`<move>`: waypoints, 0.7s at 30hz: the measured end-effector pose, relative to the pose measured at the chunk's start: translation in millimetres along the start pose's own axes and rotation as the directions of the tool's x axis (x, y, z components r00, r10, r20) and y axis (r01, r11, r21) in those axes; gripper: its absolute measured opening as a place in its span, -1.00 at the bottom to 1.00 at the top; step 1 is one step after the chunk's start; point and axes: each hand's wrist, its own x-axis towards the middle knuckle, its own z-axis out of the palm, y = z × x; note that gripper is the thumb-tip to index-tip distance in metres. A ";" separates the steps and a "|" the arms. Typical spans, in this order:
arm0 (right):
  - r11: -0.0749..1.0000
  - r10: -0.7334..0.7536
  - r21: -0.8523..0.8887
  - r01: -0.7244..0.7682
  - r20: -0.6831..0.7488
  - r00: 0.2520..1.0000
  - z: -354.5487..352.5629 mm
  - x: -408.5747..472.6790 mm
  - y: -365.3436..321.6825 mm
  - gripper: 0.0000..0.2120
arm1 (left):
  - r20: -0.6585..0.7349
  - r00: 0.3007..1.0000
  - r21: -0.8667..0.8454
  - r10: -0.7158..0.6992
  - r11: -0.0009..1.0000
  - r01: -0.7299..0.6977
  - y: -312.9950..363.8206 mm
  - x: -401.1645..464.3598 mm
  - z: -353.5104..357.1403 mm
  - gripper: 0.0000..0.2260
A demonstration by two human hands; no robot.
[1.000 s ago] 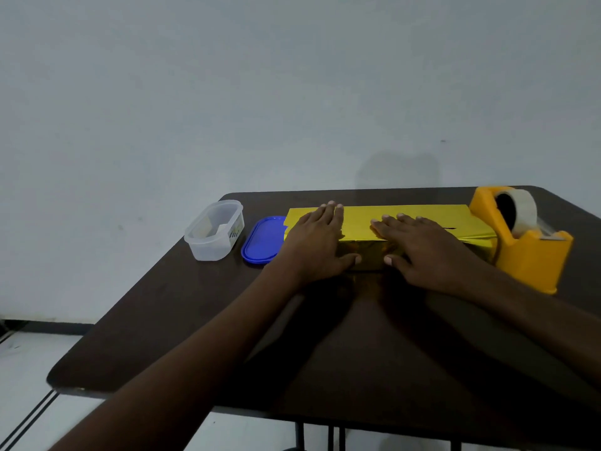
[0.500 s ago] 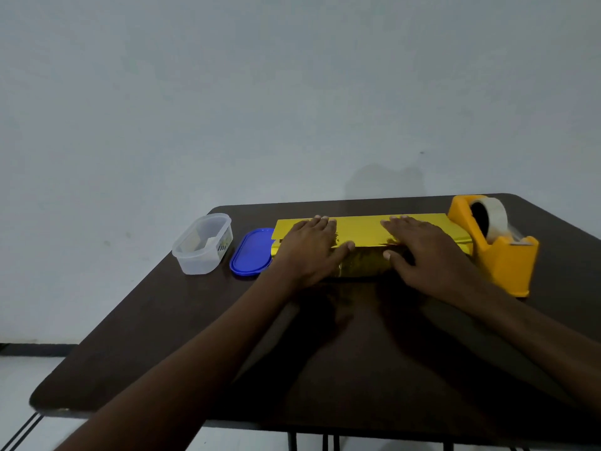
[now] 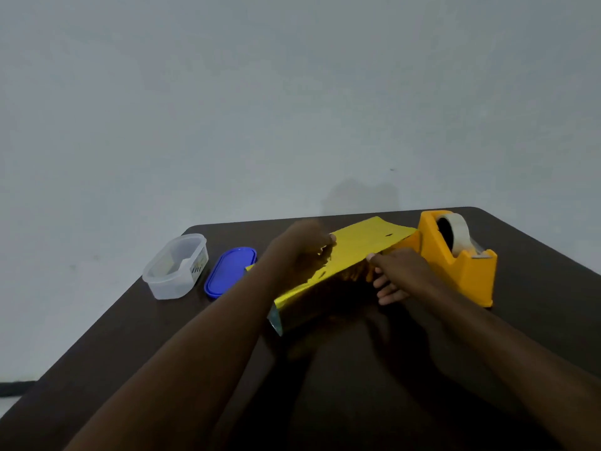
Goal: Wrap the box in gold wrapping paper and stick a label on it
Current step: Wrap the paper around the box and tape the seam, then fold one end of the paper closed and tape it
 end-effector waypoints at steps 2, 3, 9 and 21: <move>0.998 0.007 -0.061 -0.005 0.017 1.000 -1.4 6.5 -2.9 -0.56 | 0.039 0.998 -0.136 -0.055 0.989 0.060 -11.6 -2.4 -3.1 -0.67; 0.995 0.002 -0.100 0.000 0.025 1.000 -1.8 9.6 -5.3 -0.54 | 0.065 0.994 -0.230 -0.082 0.969 0.095 -16.0 -4.3 -4.6 -0.65; 0.982 -0.158 -0.099 0.163 0.054 0.986 -7.8 24.2 -44.1 -0.67 | 0.096 0.992 -0.649 -0.079 0.751 0.122 -26.9 -18.5 -26.4 -0.68; 0.801 -0.597 0.112 0.588 0.068 0.800 -70.1 28.2 -131.5 -0.33 | -0.387 0.914 -0.518 0.120 0.792 -0.323 11.3 -37.3 -122.2 -0.41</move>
